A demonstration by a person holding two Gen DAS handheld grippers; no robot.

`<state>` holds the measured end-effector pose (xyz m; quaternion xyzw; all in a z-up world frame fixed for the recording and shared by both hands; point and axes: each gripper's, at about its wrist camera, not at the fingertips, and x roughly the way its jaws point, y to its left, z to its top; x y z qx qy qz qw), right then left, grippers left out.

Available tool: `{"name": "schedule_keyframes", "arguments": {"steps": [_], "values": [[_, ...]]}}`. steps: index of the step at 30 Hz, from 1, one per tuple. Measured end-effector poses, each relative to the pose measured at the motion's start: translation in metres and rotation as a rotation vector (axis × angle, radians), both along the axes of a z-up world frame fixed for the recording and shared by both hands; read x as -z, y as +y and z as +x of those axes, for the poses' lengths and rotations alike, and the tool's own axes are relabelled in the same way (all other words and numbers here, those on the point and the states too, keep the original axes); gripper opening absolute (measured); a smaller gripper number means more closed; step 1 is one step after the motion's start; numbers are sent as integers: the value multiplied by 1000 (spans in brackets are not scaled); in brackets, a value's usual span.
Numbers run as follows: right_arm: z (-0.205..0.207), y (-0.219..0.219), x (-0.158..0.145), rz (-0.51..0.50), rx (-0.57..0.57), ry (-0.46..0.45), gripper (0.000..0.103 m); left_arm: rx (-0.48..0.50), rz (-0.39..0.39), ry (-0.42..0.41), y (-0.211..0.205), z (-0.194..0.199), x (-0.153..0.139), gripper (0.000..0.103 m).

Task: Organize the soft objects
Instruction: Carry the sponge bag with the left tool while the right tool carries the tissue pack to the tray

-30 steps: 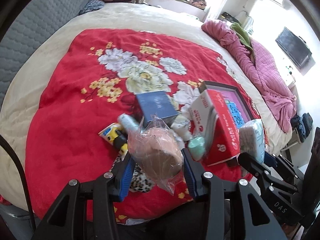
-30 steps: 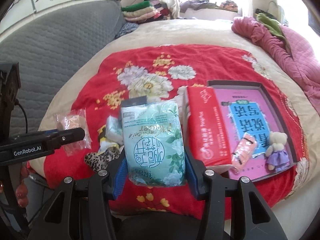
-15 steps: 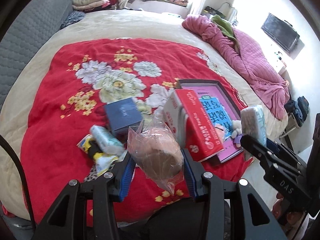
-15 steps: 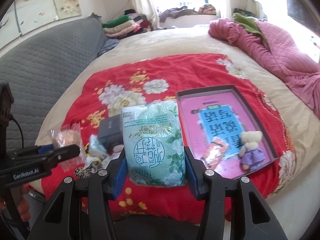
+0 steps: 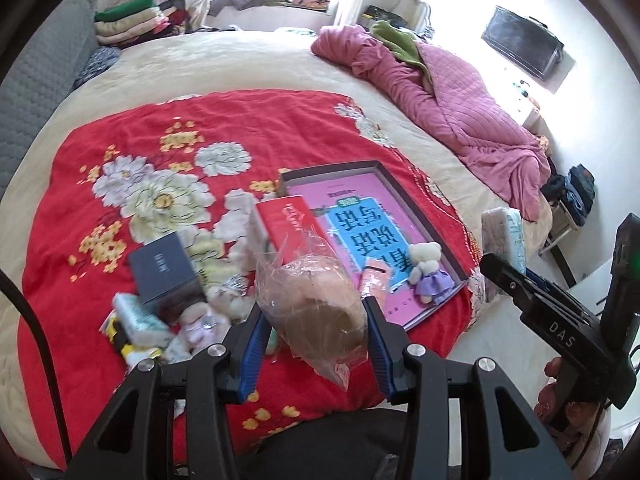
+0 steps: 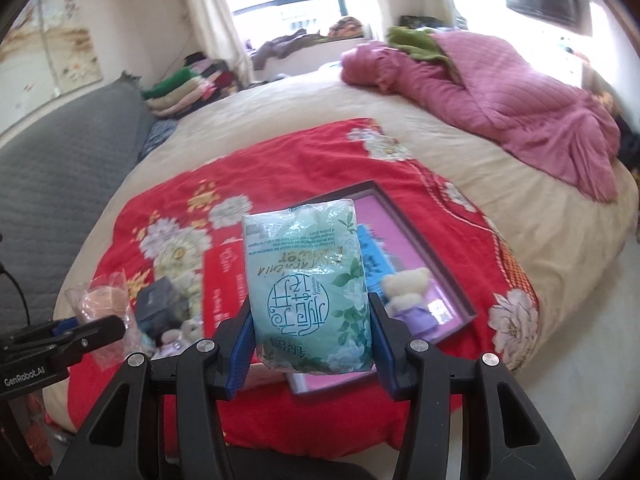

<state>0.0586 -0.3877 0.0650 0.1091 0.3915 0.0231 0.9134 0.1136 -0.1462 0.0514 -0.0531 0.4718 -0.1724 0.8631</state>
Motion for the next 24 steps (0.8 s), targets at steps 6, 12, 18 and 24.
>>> {"name": "schedule_keyframes", "arguments": {"steps": [6, 12, 18, 24], "values": [[-2, -26, 4, 23, 48, -1, 52, 51, 20, -1, -29, 4, -1, 46], [0, -32, 7, 32, 66, -4, 52, 83, 27, 4, -52, 12, 0, 46], [3, -40, 12, 33, 86, -1, 52, 116, 34, 10, -73, 22, 5, 46], [11, -56, 17, 34, 122, 5, 52, 154, 51, 34, -96, 32, 19, 46]]}}
